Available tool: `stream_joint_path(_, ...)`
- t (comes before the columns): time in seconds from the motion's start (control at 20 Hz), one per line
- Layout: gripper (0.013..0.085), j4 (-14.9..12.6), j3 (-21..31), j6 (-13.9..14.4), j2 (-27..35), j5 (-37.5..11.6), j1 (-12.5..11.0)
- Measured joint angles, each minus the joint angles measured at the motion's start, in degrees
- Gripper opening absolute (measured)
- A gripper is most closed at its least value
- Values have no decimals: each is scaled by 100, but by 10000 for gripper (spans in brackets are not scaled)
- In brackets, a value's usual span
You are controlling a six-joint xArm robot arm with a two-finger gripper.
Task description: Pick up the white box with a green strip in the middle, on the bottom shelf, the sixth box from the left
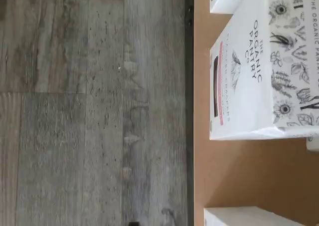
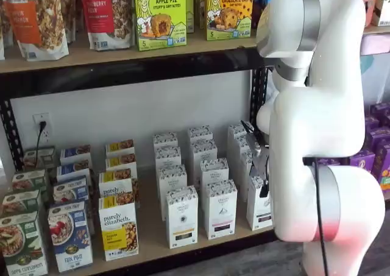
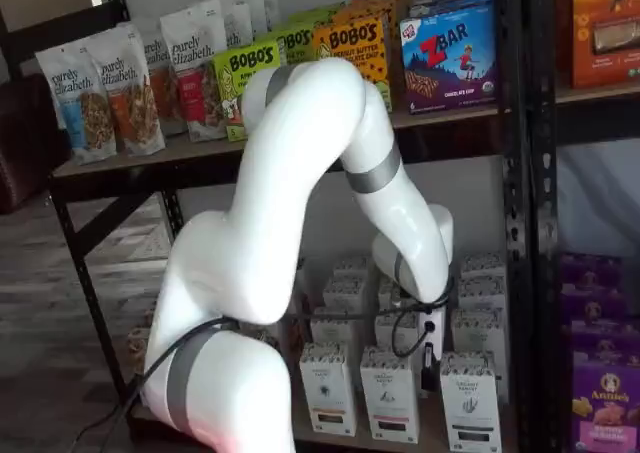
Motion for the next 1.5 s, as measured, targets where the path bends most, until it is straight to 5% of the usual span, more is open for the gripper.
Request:
stream_joint_path(0.15,850,-868,-363,753,143,445,-71)
stream_joint_path(0.9,850,-882,-1288,667,807,448,-194)
stream_joint_path(1.5,850,-1773,-2264,1488,1603,576,-163)
